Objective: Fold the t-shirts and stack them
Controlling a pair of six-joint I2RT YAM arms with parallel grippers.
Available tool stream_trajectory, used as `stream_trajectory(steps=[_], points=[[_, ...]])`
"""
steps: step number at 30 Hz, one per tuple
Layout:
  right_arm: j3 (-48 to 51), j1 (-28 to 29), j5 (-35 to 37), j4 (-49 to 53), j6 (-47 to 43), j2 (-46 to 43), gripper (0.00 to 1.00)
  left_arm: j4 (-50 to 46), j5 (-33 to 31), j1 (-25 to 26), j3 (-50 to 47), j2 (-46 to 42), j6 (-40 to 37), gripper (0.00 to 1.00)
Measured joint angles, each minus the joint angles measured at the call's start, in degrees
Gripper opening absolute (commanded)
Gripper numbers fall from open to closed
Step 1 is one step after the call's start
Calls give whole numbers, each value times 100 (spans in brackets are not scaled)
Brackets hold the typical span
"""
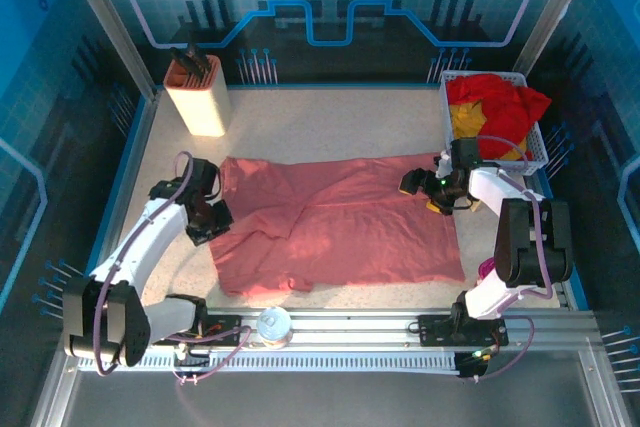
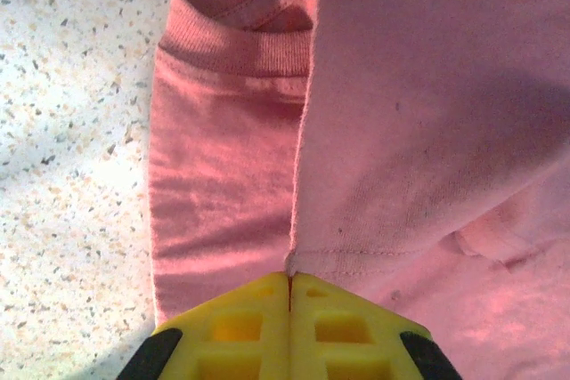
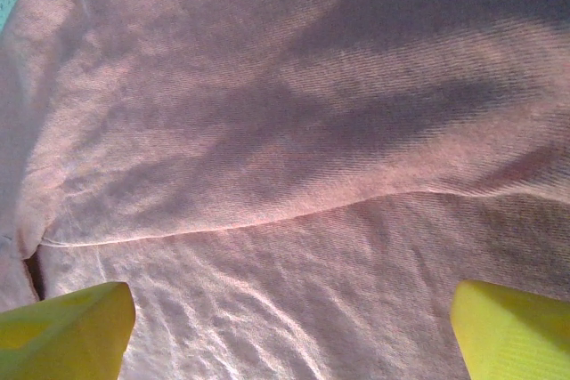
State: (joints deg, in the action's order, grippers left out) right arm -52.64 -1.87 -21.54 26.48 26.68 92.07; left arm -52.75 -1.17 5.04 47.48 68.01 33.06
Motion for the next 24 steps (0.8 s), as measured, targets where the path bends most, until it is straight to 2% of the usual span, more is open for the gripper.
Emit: stream_trajectory(steps=[7,14,16,20,24], points=[[0,0,2,2,-2,0,92,-280,-2,0,87,-68,-2,1],[-2,0,7,4,-2,0,92,-435,-212,0,330,295,-184,39],[-9,0,42,20,-4,0,92,-501,-407,0,479,525,-251,44],[-160,35,275,186,-33,-13,93,-483,-732,0,1086,1043,-448,44],[-551,151,658,415,-111,-22,93,-149,-984,-2,2037,1853,-728,37]])
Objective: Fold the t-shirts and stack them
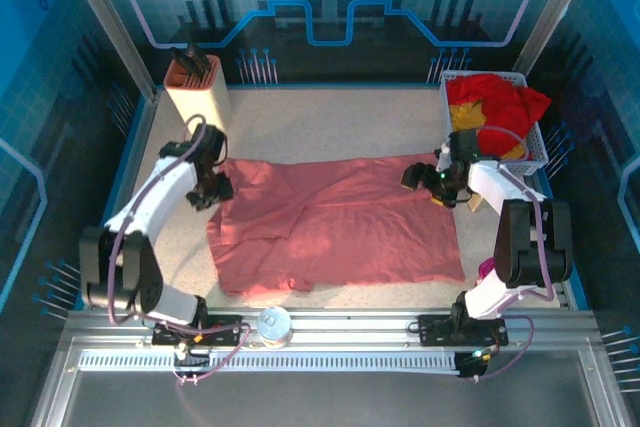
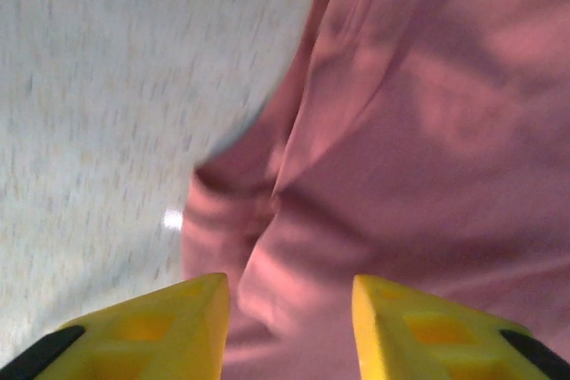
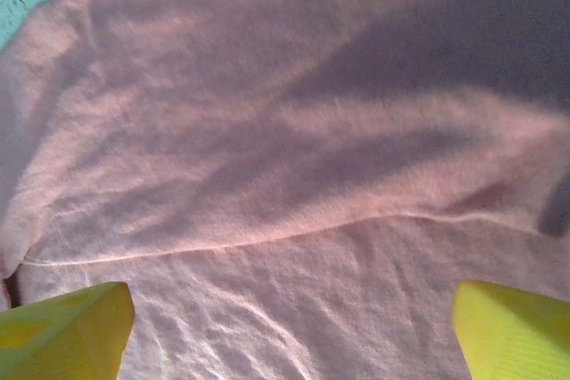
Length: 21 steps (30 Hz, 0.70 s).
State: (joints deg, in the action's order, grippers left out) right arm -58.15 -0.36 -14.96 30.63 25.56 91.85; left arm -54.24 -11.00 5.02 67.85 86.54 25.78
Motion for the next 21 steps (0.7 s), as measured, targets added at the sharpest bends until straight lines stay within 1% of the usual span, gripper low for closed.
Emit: stream_trajectory(steps=[3,5,8,11,14,17,21], points=[[-369,72,431,131,-66,0,92,389,-155,-46,658,782,-236,32],[-623,85,721,216,-111,13,89,619,-162,-142,1025,1318,-343,29],[-1027,127,1095,295,-175,140,85,791,-157,-319,1561,2081,-498,28],[-1388,227,1353,310,-219,393,80,848,-164,-411,1958,2599,-627,28],[-1847,348,1530,369,-275,863,76,874,-168,-415,2232,2868,-715,28],[-2282,433,1674,452,-330,1403,75,942,-168,-417,2424,3010,-809,27],[-2599,483,1884,592,-398,1928,74,1021,-166,-433,2581,3187,-890,27]])
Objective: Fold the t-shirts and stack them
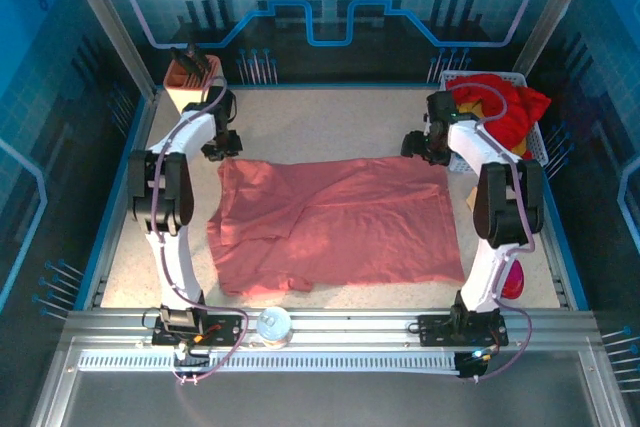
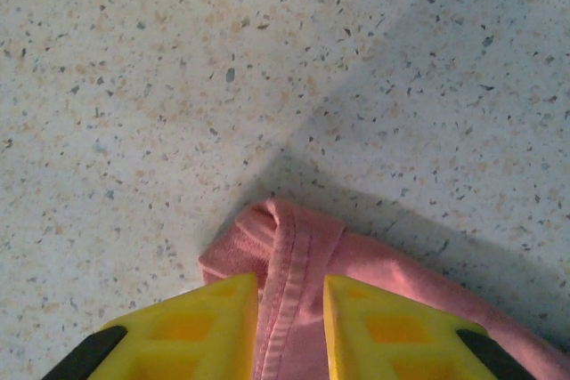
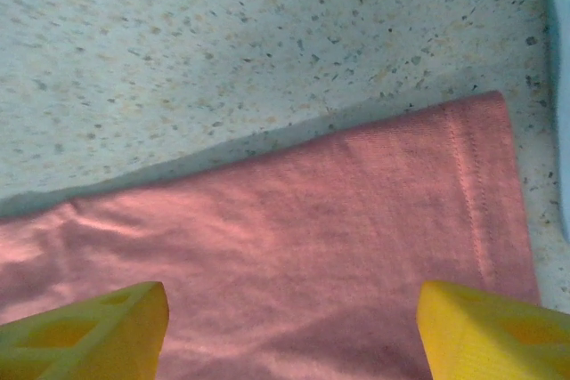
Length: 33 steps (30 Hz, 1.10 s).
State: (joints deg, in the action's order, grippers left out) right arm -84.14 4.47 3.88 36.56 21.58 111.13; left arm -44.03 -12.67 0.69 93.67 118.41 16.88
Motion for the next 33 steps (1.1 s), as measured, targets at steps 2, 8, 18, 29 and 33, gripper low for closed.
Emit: stream_trajectory(steps=[2,8,18,29,33], points=[[-52,4,85,72,-26,153,74,9,0,-7,90,138,-42,27],[-319,4,330,306,-90,481,74,63,4,-15,179,463,-33,27],[-616,9,494,529,-109,844,70,120,107,-131,170,481,243,16],[-1005,9,667,835,-107,1244,61,466,243,-299,-177,476,551,0],[-1012,9,750,914,-63,1290,58,592,269,-420,-308,400,573,0]])
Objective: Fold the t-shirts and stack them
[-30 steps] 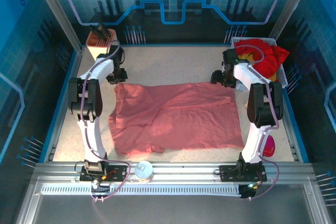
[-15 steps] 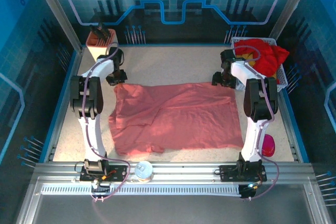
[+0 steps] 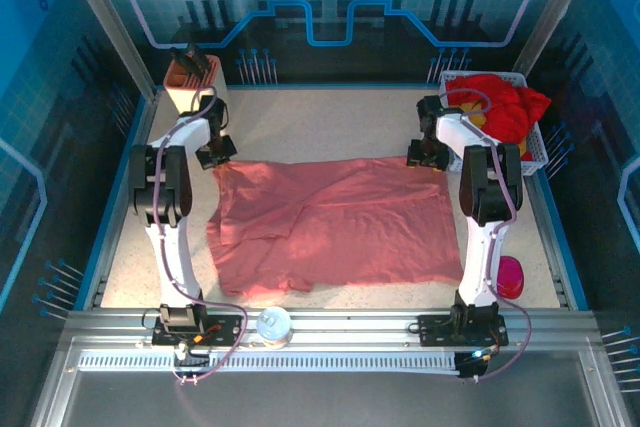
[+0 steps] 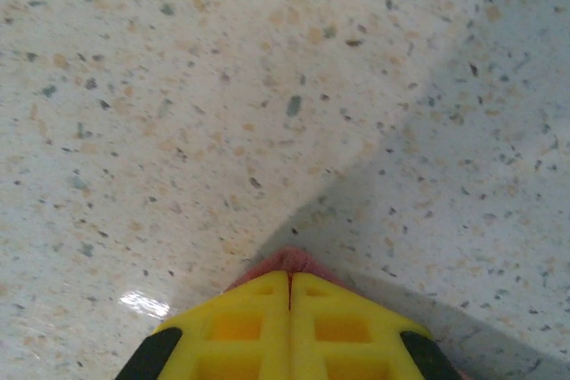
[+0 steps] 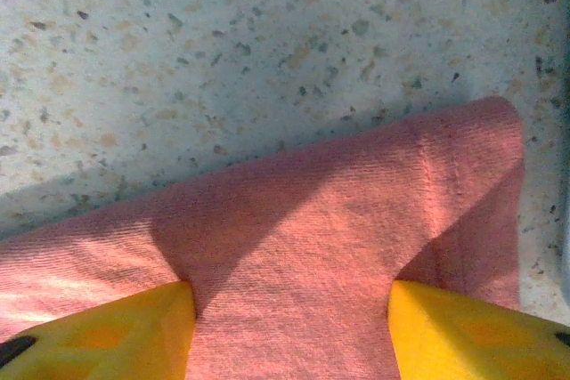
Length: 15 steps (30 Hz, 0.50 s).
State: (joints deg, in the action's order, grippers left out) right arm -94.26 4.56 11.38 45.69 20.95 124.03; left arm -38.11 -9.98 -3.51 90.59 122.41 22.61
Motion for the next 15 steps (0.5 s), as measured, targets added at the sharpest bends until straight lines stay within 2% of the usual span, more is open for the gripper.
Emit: stream_trajectory(steps=[13,15], points=[[-70,-7,26,122,197,28,55,195,363,-518,-590,-570,144,0],[-72,-7,24,129,210,31,56,203,389,-542,-590,-570,142,12]])
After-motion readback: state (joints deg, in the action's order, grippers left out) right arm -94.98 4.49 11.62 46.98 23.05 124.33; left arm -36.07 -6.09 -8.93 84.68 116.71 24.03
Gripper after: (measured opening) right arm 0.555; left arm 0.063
